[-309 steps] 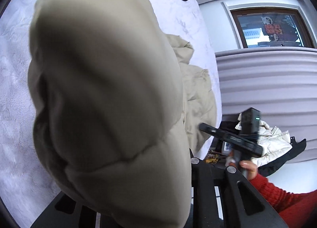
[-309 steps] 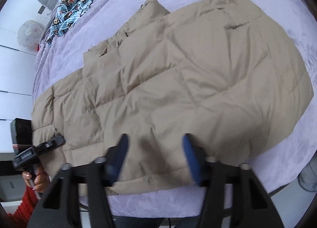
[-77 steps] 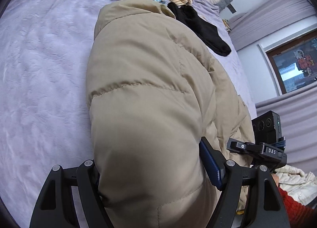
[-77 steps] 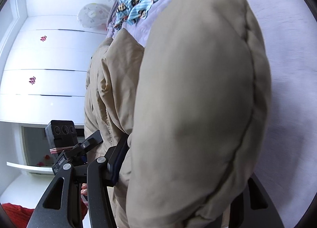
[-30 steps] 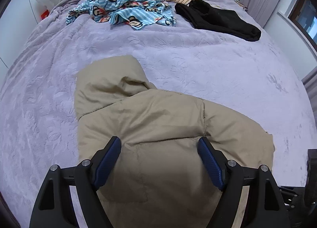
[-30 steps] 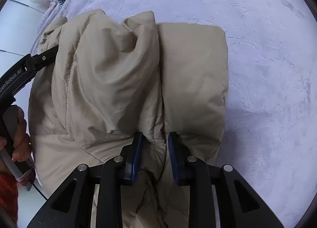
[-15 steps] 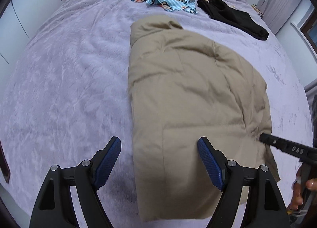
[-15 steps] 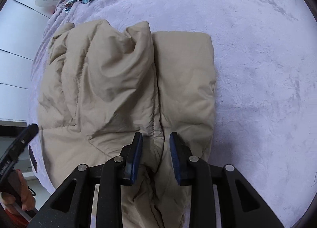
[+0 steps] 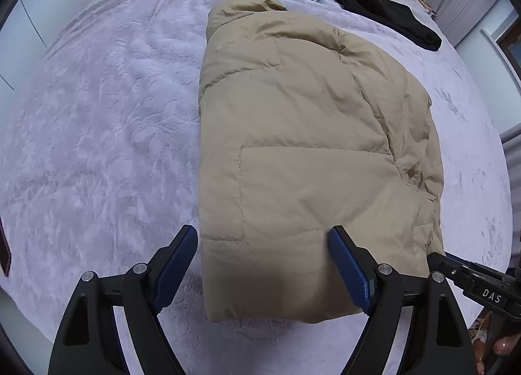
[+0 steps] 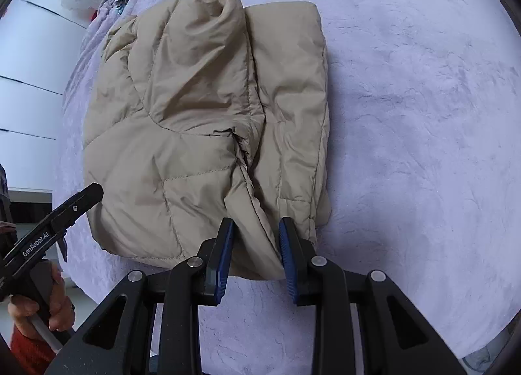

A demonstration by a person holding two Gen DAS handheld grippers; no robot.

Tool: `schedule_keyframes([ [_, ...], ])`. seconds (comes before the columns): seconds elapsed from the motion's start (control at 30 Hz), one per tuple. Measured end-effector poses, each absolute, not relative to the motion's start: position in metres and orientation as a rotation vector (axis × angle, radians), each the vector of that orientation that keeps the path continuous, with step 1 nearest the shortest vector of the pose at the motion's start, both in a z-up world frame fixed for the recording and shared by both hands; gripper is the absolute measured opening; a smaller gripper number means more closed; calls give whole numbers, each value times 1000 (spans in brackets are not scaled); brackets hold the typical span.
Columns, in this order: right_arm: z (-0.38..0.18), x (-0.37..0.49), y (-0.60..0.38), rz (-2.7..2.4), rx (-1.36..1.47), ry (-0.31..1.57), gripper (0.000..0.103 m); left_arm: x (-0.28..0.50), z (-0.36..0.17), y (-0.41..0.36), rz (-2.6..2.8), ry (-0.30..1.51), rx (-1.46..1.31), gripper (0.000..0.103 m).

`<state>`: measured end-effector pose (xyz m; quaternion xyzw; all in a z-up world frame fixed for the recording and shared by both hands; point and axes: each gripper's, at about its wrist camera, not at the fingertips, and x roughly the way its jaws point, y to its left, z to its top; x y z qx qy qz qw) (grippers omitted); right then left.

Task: Fold large clothes
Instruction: 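Open both tools and release the jacket bundle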

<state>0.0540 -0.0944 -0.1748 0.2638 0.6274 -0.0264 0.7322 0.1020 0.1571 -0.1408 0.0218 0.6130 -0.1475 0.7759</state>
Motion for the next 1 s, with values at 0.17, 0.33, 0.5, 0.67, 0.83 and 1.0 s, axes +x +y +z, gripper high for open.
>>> schedule_keyframes([
  [0.17, -165, 51, -96, -48, 558, 1363, 33, 97, -137, 157, -313, 1322, 59, 84],
  [0.33, -158, 46, -94, -42, 564, 1344, 43, 93, -130, 160, -296, 1308, 65, 84],
  [0.5, -150, 44, -91, -35, 554, 1338, 44, 86, -122, 165, -291, 1298, 55, 84],
  [0.67, -146, 43, -89, -35, 557, 1331, 51, 82, -121, 167, -290, 1301, 58, 84],
  [0.83, -145, 45, -88, -38, 559, 1329, 51, 82, -116, 170, -275, 1289, 54, 84],
  [1.0, -141, 48, -86, -30, 547, 1327, 52, 82, -113, 174, -258, 1268, 45, 103],
])
